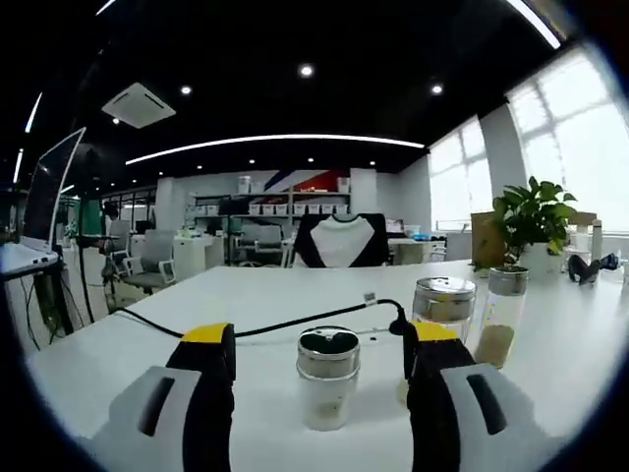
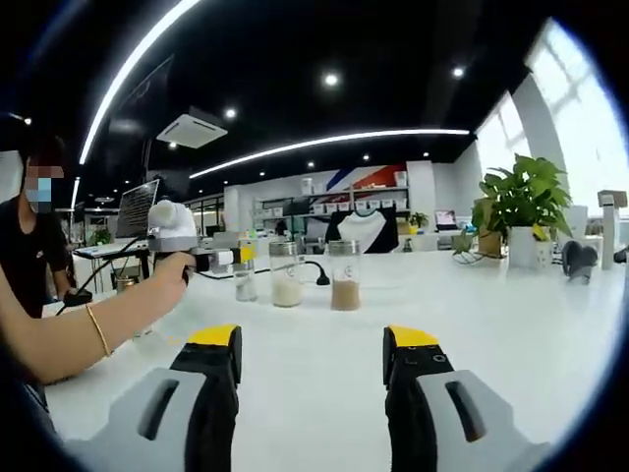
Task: Rotate the seasoning bottle until the label or dispensing opening points toward the visible target arrow and the bottle remains upright within the marked orientation range
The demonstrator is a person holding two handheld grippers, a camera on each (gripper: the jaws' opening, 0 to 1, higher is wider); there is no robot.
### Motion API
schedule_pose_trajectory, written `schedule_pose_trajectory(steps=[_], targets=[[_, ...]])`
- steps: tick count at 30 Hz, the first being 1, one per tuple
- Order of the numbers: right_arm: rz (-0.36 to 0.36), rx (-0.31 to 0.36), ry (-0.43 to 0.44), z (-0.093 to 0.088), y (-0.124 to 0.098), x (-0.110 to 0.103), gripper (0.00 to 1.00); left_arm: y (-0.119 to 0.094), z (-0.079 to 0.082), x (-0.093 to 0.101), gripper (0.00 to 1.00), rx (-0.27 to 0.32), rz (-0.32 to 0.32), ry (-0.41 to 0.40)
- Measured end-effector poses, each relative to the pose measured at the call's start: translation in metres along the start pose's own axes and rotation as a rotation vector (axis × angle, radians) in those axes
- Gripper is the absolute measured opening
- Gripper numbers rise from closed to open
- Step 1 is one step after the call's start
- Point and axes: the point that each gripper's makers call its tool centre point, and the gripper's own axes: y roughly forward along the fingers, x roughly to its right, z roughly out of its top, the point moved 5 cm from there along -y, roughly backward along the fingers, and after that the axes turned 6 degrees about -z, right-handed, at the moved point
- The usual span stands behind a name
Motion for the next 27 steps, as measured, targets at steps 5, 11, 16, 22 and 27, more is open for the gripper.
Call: schedule_pose_trajectory(steps=[5, 11, 16, 22, 27], targets=[[0.005, -0.009, 0.010, -0.003, 0.006, -0.002, 0.57, 0.004, -0.010, -0.003, 0.72, -0.031, -0.003, 0.006], [0.017, -0.028, 0.010, -0.008, 0.011, -0.004, 0.57, 0.016, -0.021, -0.003, 0.70, -0.064, -0.040, 0.004], [0.016, -0.048, 0.011, -0.013, 0.014, -0.003, 0.56, 0.018, -0.023, -0.001, 0.62, -0.070, -0.060, 0.039], [0.019, -0.060, 0.014, -0.017, 0.017, -0.006, 0.56, 0.020, -0.023, 0.002, 0.47, -0.057, -0.087, 0.042], [0.032, -0.063, 0.017, -0.019, 0.018, -0.011, 0.56, 0.026, -0.025, -0.007, 0.45, -0.059, -0.084, 0.033]])
